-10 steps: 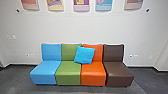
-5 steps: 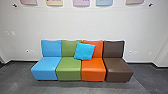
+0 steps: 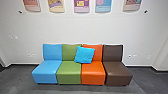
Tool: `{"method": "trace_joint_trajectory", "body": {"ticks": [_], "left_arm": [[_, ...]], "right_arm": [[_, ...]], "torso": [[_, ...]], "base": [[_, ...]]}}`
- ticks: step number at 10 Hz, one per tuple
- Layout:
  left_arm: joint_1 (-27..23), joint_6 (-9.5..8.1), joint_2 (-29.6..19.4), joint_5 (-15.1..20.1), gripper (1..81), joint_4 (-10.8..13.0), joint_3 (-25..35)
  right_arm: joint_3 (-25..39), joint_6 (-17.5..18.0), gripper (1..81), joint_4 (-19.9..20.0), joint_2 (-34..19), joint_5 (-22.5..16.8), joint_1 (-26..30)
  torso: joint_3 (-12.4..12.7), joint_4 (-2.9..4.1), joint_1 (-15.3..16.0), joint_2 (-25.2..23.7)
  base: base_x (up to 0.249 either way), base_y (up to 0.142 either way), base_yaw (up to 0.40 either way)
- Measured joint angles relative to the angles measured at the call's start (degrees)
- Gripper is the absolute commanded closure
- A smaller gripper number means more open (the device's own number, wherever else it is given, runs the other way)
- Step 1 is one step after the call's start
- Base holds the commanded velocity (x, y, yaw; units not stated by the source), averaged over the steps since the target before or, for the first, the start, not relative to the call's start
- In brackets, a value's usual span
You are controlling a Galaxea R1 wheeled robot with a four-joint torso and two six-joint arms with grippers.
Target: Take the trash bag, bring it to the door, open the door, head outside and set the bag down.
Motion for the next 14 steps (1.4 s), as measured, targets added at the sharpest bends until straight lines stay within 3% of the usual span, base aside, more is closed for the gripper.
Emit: {"method": "trace_joint_trajectory", "body": {"ticks": [2, 4, 7, 10, 14], "left_arm": [[0.5, 0.00, 0.0, 0.2, 81.1, 0.0, 0.0], [0.7, 0.02, 0.0, 0.1, 81.1, 0.0, 0.0], [0.9, -0.01, 1.0, -3.5, 81.1, 0.0, -0.3], [0.4, -0.01, 2.0, -3.8, 81.1, 0.0, -0.3], [0.0, 0.29, 2.1, -3.7, 81.1, 0.0, -0.3]], "right_arm": [[-0.5, 0.0, 1.0, -0.1, 0.6, 0.0, -0.6], [-0.7, 0.0, 1.0, -0.2, 0.6, -0.2, -1.0], [-2.0, 0.0, 1.0, -0.2, 1.6, -0.3, -0.9], [-4.7, 0.0, 1.0, -0.7, 3.6, -0.2, -1.0], [-4.9, 0.0, 1.0, -0.9, 3.6, -0.2, -0.8]], "torso": [[3.9, 0.00, -2.6, 3.9], [5.0, 0.00, -3.7, 5.1], [5.1, 0.00, -3.9, 5.1], [7.1, 0.00, -3.9, 5.1], [7.4, 0.00, -3.9, 5.2]], "base": [[0.000, 0.000, 0.000], [0.000, 0.000, 0.000], [0.000, 0.000, 0.000], [0.000, 0.000, 0.000], [-0.050, 0.000, 0.000]]}}
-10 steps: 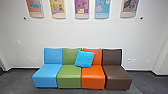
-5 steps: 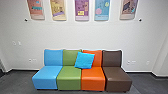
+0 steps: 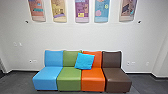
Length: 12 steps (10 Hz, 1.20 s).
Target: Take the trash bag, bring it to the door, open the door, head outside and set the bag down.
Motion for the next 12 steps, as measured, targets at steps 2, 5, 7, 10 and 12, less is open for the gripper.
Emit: {"method": "trace_joint_trajectory", "body": {"ticks": [2, 5, 7, 10, 12], "left_arm": [[1.4, 0.85, 0.1, 0.8, 81.1, 0.0, 0.0], [0.6, 1.72, 0.1, 1.2, 81.1, 0.0, 0.0], [0.6, 1.77, 0.1, 1.2, 81.1, 0.0, 0.0], [0.8, 1.74, 0.1, 1.3, 81.1, 0.0, 0.0], [1.5, 1.77, 0.1, 1.5, 81.1, 0.0, 0.0]], "right_arm": [[0.0, 0.0, 1.0, -0.1, 0.0, -0.3, -1.2], [0.0, 0.0, 1.0, 0.0, 0.1, -0.1, -0.5], [0.0, 0.0, 1.0, -0.1, 0.2, -0.1, -0.6], [-0.1, 0.0, 1.0, -0.1, 0.3, -0.1, -0.9], [-0.1, 0.0, 1.0, 0.0, 0.3, 0.4, -0.7]], "torso": [[0.0, 0.00, -0.2, -0.1], [0.0, 0.00, -0.2, -0.1], [0.0, 0.00, -0.2, -0.1], [0.0, 0.00, -0.2, -0.1], [0.0, 0.00, -0.2, -0.1]], "base": [[0.000, 0.000, 0.000], [0.000, 0.000, 0.000], [0.000, 0.000, -0.065], [0.000, 0.000, -0.214], [0.000, 0.000, -0.253]]}}
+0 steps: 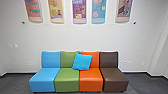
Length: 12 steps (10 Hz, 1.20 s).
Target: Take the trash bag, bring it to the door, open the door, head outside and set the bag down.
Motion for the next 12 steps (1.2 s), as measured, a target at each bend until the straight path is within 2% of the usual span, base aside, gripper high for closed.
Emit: {"method": "trace_joint_trajectory", "body": {"ticks": [12], "left_arm": [[-0.8, 0.00, 0.2, -0.2, 81.1, 0.0, 0.0]], "right_arm": [[-4.0, 0.0, 1.0, -0.1, 2.8, -0.1, -0.5]], "torso": [[0.0, 0.00, 0.0, 0.0]], "base": [[0.000, 0.000, -0.302]]}}
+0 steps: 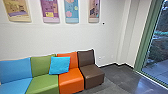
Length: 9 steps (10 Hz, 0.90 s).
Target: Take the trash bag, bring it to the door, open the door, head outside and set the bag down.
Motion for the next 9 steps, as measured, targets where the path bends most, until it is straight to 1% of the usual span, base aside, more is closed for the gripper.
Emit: {"method": "trace_joint_trajectory", "body": {"ticks": [9], "left_arm": [[0.0, 0.00, 0.0, 0.0, 81.1, 0.0, -0.1]], "right_arm": [[0.0, 0.0, 1.0, 0.0, 0.1, 0.0, -0.2]], "torso": [[0.0, 0.00, 0.0, 0.0]], "base": [[0.000, 0.000, -0.337]]}}
